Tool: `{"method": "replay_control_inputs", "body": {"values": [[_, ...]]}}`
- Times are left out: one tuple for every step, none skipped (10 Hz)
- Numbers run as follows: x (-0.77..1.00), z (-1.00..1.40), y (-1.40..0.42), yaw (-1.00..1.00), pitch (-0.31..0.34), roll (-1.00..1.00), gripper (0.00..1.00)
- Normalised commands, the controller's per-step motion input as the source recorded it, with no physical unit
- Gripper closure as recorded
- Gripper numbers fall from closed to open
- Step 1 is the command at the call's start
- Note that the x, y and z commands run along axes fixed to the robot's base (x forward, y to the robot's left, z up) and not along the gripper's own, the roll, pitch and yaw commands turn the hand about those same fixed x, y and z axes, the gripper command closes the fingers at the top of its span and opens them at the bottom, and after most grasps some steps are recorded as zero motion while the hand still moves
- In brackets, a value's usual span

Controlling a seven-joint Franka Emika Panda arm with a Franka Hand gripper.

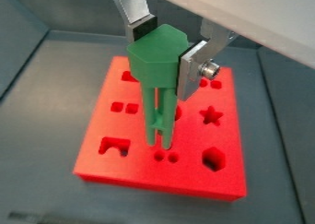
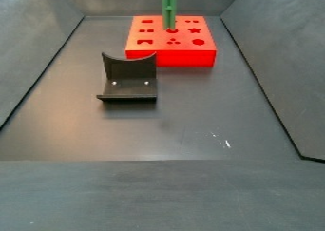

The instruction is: Insert the 3 prong object.

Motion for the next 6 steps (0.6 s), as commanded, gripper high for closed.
{"method": "replay_control_inputs", "body": {"values": [[0.16, -0.07, 0.25, 0.50, -0.174, -0.03, 1.00], [-0.04, -0.13, 0.18, 0.29, -0.164, 0.00, 1.00], [-0.25, -0.13, 0.00, 0.17, -0.169, 0.03, 1.00], [-0.21, -0.19, -0.07, 0.28, -0.173, 0.05, 1.00], [-0.25, -0.18, -0.14, 0.23, -0.170, 0.07, 1.00], [-0.13, -0.23, -0.15, 0.16, -0.164, 0.06, 1.00]]}}
